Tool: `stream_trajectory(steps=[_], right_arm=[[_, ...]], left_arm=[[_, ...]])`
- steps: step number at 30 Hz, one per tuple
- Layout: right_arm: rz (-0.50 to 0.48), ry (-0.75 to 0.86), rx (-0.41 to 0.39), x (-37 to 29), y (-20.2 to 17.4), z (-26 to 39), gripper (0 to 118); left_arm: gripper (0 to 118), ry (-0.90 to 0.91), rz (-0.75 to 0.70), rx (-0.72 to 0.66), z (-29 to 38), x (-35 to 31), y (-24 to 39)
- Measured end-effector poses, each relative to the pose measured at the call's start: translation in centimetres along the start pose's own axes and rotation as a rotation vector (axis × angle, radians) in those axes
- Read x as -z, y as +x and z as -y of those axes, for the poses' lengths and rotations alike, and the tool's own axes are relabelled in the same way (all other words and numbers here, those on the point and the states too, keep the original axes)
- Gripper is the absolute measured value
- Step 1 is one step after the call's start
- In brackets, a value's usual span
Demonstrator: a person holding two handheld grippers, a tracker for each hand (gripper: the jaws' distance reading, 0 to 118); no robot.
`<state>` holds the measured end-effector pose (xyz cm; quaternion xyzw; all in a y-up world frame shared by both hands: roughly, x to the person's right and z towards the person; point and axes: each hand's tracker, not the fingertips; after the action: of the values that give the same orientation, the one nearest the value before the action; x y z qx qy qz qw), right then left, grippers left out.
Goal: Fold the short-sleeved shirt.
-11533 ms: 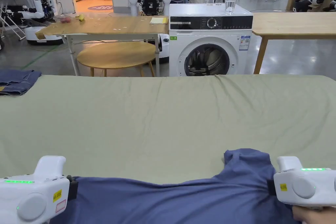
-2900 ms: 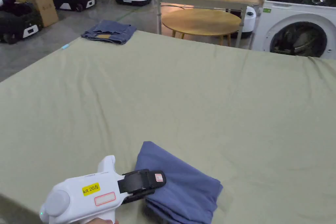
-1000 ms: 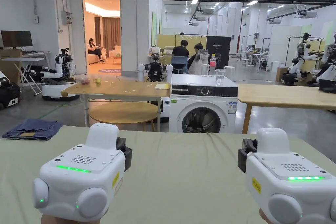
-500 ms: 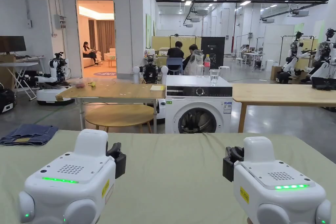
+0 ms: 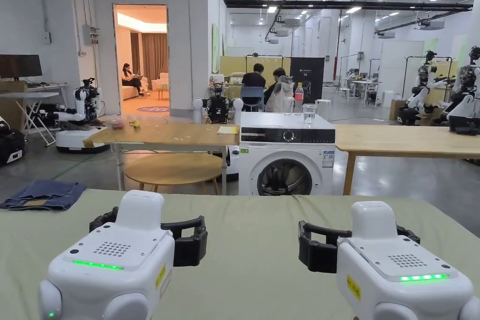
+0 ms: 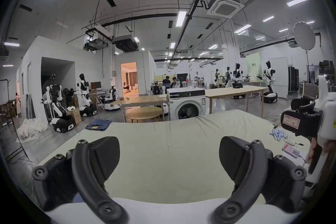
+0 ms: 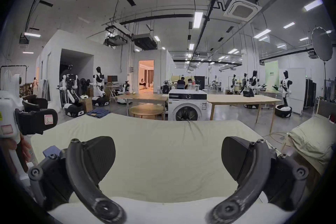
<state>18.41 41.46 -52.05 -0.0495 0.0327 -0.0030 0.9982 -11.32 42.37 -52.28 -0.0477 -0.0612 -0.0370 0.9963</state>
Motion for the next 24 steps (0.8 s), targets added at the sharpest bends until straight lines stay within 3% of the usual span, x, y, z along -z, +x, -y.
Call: stream_trajectory(steps=[3,9,15,24], right_arm=[[0.052,0.004,0.047,-0.1,-0.1,-0.2,116],[0.131,-0.031,0.058,0.0,-0.2,-0.5,116],[0.163,-0.063,0.107,-0.2,-0.2,-1.1,116],[0.161,-0.063,0.099,-0.6,-0.4,-1.3,116]], left_arm=[[110,0.001,-0.005,-0.002,0.0,0.0,0.1],[110,0.002,-0.008,-0.025,0.2,-0.3,-0.3],[110,0.004,-0.024,-0.035,0.1,-0.4,-0.3],[110,0.003,-0.021,-0.033,0.1,-0.4,-0.1]])
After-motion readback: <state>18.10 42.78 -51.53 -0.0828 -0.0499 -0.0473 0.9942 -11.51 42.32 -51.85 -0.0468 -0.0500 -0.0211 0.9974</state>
